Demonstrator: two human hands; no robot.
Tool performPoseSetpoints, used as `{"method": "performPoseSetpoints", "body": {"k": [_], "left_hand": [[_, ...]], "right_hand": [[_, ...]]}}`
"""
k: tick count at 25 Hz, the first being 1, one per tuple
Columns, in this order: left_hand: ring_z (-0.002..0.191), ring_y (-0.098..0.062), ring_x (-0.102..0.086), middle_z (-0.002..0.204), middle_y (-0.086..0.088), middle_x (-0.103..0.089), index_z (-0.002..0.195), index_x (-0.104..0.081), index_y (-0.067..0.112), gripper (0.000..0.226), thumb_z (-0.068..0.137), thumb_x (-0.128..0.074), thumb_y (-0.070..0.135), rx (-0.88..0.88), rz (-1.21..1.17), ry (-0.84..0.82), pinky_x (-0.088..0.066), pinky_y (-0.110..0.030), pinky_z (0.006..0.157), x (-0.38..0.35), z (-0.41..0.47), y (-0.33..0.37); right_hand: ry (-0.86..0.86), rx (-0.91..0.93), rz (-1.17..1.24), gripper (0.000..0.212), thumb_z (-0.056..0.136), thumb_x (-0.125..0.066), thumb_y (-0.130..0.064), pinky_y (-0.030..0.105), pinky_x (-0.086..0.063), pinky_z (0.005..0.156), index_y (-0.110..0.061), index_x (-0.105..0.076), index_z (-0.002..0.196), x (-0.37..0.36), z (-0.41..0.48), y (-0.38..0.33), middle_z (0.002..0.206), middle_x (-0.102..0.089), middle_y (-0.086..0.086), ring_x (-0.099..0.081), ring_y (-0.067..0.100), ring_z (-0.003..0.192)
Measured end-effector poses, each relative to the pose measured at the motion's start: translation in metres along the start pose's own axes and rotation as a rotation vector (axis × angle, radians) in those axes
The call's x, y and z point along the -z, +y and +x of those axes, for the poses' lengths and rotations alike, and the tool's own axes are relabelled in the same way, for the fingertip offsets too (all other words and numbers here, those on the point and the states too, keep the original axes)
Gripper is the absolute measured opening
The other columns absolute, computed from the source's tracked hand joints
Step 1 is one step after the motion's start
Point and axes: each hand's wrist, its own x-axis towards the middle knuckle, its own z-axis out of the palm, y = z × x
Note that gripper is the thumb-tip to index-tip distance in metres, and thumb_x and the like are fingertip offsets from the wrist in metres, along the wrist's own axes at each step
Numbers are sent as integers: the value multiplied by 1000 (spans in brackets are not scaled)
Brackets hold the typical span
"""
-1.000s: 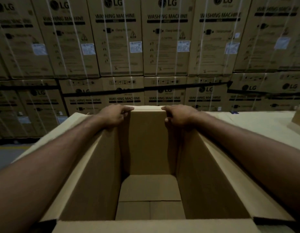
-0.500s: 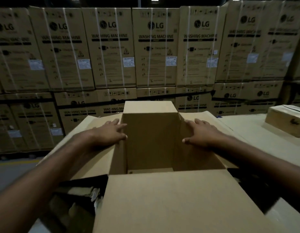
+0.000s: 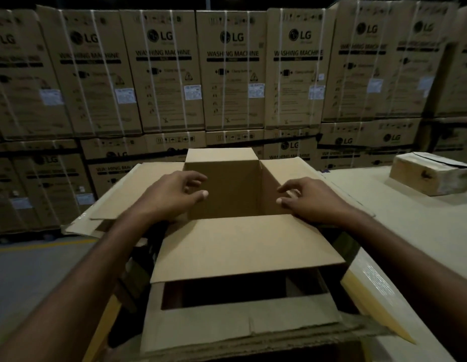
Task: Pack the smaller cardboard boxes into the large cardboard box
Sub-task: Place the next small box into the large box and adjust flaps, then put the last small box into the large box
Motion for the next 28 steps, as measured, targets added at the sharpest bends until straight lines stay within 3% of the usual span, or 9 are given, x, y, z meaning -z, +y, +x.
{"method": "performPoseSetpoints", "body": {"k": [3,5,7,11,15,18,21,25,28], "left_hand": [[108,7,-60,118,21,-67,127,-64,40,32,96,-66,42,-133,-196,98,-54,-28,94,-27,-62,68],[109,12,-60,118,25,-68,126,-65,42,31,95,-66,45,-200,-221,222,-52,-22,92,-61,-98,111],[112,13,-59,120,27,-67,125,-66,42,29,96,-65,42,-235,-263,329,-52,-19,93,-109,-129,153],[123,8,-53,127,28,-60,129,-63,41,31,98,-62,41,-209,-312,360,-55,-34,94,-223,-182,227],[130,26,-27,134,44,-39,143,-48,47,46,98,-60,49,-157,-260,199,-32,-19,105,-317,-206,279],[150,9,-9,156,34,-22,157,-31,40,66,98,-56,55,-141,-182,140,-18,-25,116,-368,-207,305],[155,-1,3,168,21,-13,162,-17,36,75,99,-52,59,-138,-69,76,-15,-37,123,-410,-194,328],[156,-10,8,170,15,-4,163,-13,32,77,101,-54,52,-186,70,92,-2,-35,124,-465,-155,351],[158,-19,4,171,7,-4,163,-16,27,78,99,-60,40,-186,135,154,2,-35,125,-502,-114,367]], "right_hand": [[81,64,191,33,93,-74,-37,30,-51,92,-33,-72,125,24,-62,21,128,-70,-4,-64,8,115],[174,116,280,27,93,-75,-34,22,-53,90,-37,-73,120,36,-108,45,119,-71,-15,-63,-6,105],[257,160,290,25,93,-74,-35,14,-45,88,-39,-73,117,46,-152,83,118,-68,-24,-59,-9,106],[296,103,237,25,94,-72,-35,28,-47,96,-34,-73,119,66,-226,183,121,-69,-21,-61,3,115],[255,44,151,30,94,-72,-32,32,-48,99,-32,-70,123,82,-274,269,123,-68,-16,-58,8,119],[190,-4,97,37,95,-71,-33,26,-42,97,-33,-65,131,91,-293,324,130,-64,-16,-52,8,124],[179,-57,88,43,94,-72,-32,26,-39,97,-32,-62,136,96,-296,374,134,-62,-13,-47,7,126],[173,-74,42,52,95,-70,-33,29,-39,101,-32,-54,144,98,-274,436,140,-58,-10,-43,8,131],[219,12,-62,59,96,-69,-33,42,-43,109,-25,-48,150,104,-239,481,148,-51,-3,-41,17,138]]}}
